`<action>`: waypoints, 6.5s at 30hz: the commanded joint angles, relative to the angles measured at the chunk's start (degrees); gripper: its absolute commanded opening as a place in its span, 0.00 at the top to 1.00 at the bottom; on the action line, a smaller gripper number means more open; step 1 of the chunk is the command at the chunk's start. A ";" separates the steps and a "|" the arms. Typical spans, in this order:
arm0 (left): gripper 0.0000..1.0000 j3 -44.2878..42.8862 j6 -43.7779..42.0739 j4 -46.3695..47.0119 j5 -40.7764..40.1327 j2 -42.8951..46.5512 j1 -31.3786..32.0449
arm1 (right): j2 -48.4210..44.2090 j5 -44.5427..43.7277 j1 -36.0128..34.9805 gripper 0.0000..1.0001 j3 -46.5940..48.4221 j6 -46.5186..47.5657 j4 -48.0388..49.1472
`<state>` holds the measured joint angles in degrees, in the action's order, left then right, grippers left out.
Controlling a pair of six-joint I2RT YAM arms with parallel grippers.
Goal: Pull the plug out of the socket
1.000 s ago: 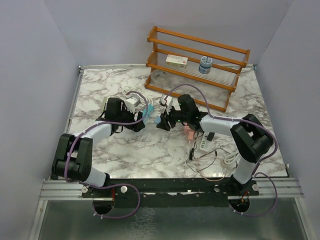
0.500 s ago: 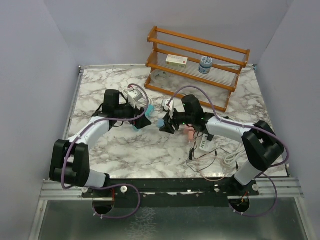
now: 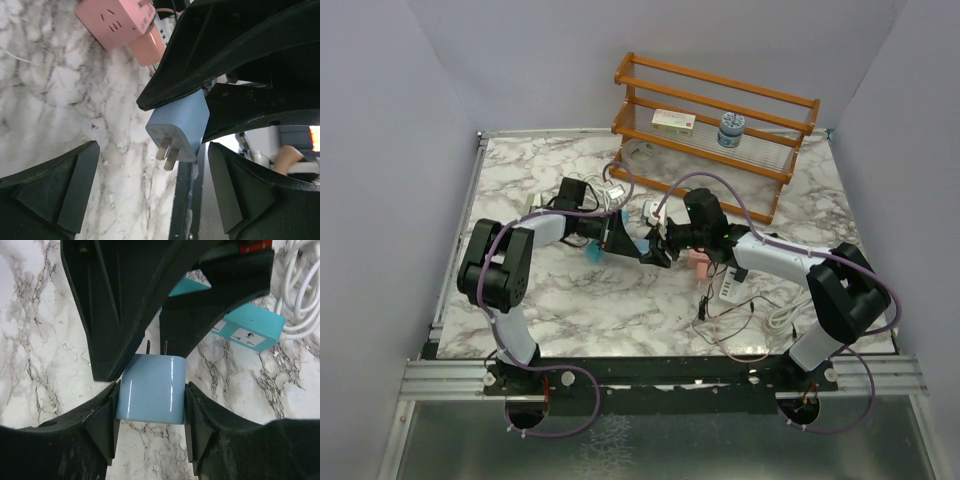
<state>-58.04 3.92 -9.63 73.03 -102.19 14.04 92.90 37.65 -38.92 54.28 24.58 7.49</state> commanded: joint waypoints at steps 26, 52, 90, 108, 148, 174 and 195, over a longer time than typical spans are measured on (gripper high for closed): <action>0.44 -3.83 3.73 -1.43 13.06 -8.09 2.57 | 0.74 4.01 -0.51 0.99 -0.59 6.05 -1.73; 0.55 -3.98 3.08 -2.37 15.48 -8.63 2.13 | 2.52 2.86 -2.12 0.99 -0.21 7.94 -2.74; 1.00 -10.42 -20.94 -33.55 -0.28 0.16 -27.99 | -2.90 -7.94 -2.04 0.00 -1.98 11.81 -1.69; 0.99 -17.53 -36.77 -48.40 -10.97 -16.40 -45.01 | -1.75 -8.03 -2.04 0.00 -1.79 12.15 -2.34; 0.01 -20.59 -29.31 -40.35 -35.22 -4.24 -44.46 | -3.72 -11.50 -2.04 0.00 -1.88 10.93 -1.60; 0.01 2.75 -24.39 -16.19 -41.42 31.54 -10.52 | -10.37 -23.28 1.58 0.00 6.80 9.64 -18.07; 0.01 7.16 -21.11 -9.80 -44.98 32.33 -2.35 | -12.88 -26.98 7.29 0.00 7.42 12.90 -48.07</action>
<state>-52.62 -17.82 -20.88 29.98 -70.94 11.38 77.65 10.28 -31.44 59.16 36.16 -33.85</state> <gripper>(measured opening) 0.989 0.998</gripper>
